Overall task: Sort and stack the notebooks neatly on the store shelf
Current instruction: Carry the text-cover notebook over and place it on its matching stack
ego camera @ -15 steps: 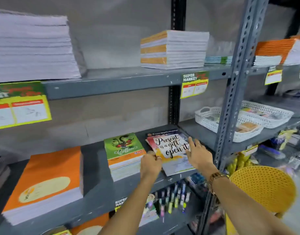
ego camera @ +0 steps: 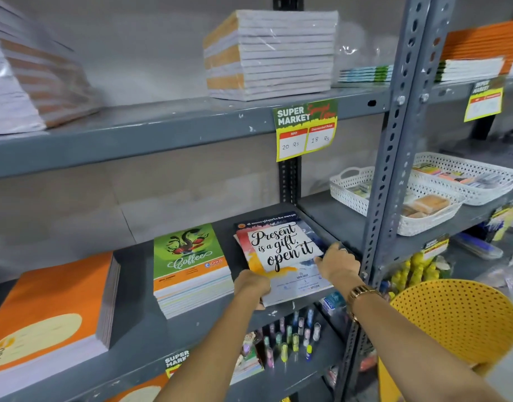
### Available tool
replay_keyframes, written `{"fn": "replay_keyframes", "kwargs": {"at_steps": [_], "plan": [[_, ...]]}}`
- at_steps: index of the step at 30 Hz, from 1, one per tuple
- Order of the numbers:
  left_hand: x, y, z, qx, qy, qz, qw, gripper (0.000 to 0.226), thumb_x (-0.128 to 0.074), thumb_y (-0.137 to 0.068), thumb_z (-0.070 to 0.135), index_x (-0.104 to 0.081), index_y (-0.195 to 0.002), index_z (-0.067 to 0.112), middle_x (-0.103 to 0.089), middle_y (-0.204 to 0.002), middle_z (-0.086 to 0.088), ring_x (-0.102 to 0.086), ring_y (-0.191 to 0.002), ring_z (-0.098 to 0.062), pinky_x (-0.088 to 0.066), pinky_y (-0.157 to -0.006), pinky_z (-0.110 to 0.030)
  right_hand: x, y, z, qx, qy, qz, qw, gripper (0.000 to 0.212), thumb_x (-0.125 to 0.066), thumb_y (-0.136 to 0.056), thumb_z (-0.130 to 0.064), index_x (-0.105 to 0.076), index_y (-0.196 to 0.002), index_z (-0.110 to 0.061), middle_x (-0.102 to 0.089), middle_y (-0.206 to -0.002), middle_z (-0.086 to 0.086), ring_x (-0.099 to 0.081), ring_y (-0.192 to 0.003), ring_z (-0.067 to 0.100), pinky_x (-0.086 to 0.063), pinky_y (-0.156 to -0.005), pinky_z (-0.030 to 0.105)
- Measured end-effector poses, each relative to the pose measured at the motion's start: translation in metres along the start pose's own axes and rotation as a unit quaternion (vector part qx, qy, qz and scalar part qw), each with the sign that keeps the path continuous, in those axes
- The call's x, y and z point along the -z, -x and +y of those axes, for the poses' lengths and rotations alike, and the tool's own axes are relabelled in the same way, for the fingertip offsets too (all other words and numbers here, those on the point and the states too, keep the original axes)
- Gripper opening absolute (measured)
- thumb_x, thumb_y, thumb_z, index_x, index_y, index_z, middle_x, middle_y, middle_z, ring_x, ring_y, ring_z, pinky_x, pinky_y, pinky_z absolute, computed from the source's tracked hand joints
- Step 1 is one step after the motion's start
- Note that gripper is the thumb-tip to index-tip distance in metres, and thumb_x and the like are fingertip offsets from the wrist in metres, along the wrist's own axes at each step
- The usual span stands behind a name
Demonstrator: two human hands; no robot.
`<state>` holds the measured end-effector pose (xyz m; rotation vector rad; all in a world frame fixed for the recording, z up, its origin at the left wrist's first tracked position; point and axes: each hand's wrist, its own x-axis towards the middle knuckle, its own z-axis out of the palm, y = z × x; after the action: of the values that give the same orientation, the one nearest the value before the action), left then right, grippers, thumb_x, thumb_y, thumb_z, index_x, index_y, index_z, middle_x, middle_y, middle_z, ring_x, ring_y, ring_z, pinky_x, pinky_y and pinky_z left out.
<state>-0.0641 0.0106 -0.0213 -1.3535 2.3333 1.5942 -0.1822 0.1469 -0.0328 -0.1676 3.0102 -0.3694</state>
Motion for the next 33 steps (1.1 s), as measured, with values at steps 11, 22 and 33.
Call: {"fn": "replay_keyframes", "kwargs": {"at_steps": [11,22,33], "plan": [[0.026,0.005,0.020,-0.039,0.125,0.021,0.991,0.031,-0.055,-0.080,-0.010,-0.036,-0.064,0.010,-0.052,-0.093,-0.016,-0.058,-0.094,-0.031,-0.055,-0.084,-0.040,0.019,0.011,-0.027,0.006,-0.027,0.084,0.996,0.048,-0.049,-0.091,-0.014,-0.035,-0.129,0.013,-0.048,-0.132,0.025,-0.045,-0.123,0.035,-0.047,-0.094,0.035],[0.140,0.017,-0.009,-0.084,0.158,0.092,0.980,0.014,-0.060,-0.083,0.000,-0.047,-0.085,0.005,-0.057,-0.095,-0.015,-0.058,-0.088,-0.027,-0.055,-0.080,-0.034,0.035,0.075,-0.118,0.058,-0.150,0.159,0.974,0.042,-0.054,-0.091,-0.017,-0.042,-0.120,0.012,-0.052,-0.126,0.028,-0.050,-0.119,0.039,-0.046,-0.092,0.042],[0.303,0.034,-0.115,-0.076,0.096,0.245,0.962,0.023,-0.055,-0.083,0.006,-0.060,-0.103,-0.003,-0.063,-0.105,-0.017,-0.059,-0.094,-0.031,-0.043,-0.074,-0.031,0.007,0.191,-0.252,0.166,-0.226,0.023,0.960,0.031,-0.060,-0.089,-0.031,-0.059,-0.080,-0.002,-0.064,-0.093,0.019,-0.064,-0.092,0.032,-0.044,-0.066,0.031]]}}
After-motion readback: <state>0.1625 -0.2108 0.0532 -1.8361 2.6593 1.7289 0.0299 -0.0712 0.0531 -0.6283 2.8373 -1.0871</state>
